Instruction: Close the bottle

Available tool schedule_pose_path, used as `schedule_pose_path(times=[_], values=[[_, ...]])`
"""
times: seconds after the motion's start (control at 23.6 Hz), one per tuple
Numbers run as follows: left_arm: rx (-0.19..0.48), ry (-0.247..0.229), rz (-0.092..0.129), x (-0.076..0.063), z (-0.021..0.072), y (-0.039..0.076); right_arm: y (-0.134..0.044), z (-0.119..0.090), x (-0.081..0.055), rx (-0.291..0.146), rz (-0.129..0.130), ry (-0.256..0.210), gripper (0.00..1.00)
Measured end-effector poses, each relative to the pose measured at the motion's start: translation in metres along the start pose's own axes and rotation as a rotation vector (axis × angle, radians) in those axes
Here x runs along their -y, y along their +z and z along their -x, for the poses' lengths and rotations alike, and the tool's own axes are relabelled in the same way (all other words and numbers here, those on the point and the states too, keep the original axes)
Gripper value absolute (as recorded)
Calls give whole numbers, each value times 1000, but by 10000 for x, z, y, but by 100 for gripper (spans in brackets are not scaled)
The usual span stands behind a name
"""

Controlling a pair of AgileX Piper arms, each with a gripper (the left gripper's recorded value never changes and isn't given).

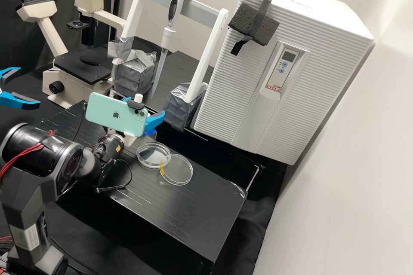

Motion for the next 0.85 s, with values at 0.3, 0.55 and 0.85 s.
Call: schedule_pose_path(times=[0.3, 0.55, 0.85], values=[[-68, 33, -63, -21, 29, 31, -188, 199, -44, -66, 90, 99, 100], [-83, 55, -78, -54, 66, 49, -241, 342, -10, -48, 92, 158, 100], [-85, 56, -78, -54, 66, 48, -232, 439, -6, -57, 39, 150, 100]])
